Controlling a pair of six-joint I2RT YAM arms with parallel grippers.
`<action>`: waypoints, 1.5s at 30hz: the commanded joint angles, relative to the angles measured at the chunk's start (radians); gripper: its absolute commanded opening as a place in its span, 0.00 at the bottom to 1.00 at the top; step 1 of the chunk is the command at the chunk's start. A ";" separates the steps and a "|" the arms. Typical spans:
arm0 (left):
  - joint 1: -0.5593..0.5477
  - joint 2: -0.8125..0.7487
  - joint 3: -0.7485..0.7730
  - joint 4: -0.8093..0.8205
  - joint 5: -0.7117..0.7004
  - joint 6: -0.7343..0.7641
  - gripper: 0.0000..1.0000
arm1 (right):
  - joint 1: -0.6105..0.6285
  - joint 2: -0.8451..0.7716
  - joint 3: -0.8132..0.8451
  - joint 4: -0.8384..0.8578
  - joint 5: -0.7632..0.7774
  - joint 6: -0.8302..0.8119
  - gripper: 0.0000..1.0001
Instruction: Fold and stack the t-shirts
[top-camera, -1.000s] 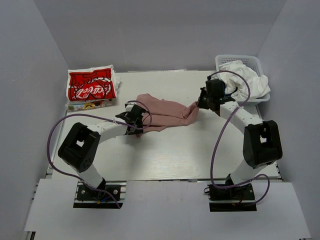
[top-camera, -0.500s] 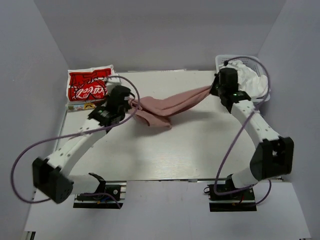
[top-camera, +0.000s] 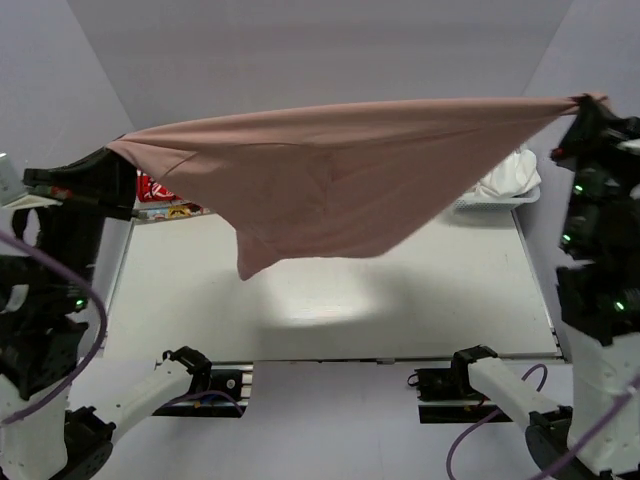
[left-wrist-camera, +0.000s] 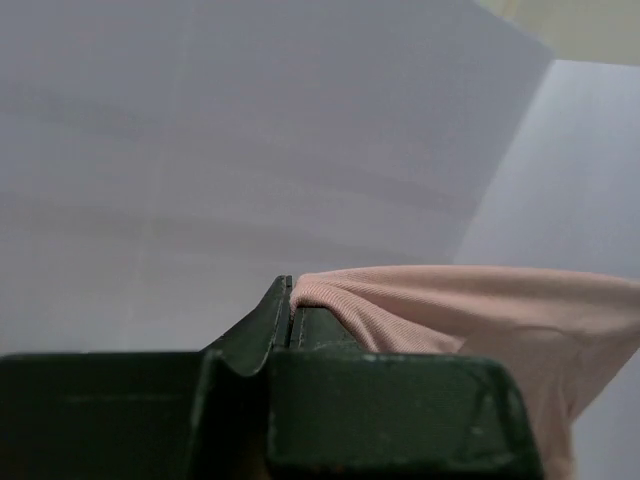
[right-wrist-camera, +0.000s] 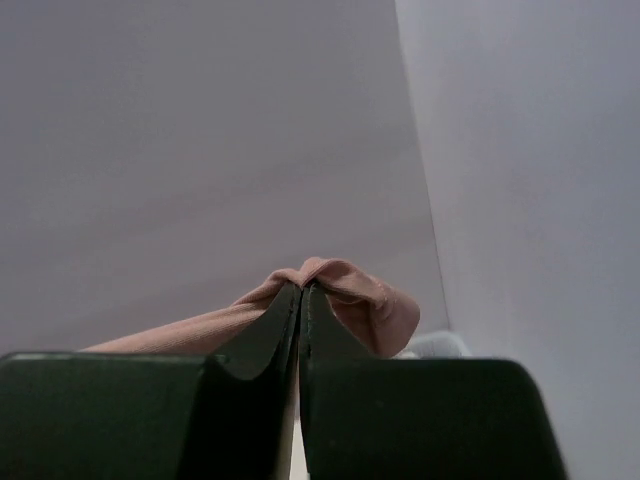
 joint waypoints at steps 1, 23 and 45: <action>0.012 -0.002 0.118 -0.089 0.069 0.079 0.00 | -0.011 -0.042 0.115 -0.058 0.082 -0.117 0.00; 0.016 0.243 -0.314 -0.083 -0.363 -0.259 0.00 | -0.013 -0.071 -0.450 -0.032 0.079 0.158 0.00; 0.127 0.601 -0.606 -0.115 0.343 -0.225 1.00 | -0.011 0.306 -0.872 0.104 -0.251 0.341 0.90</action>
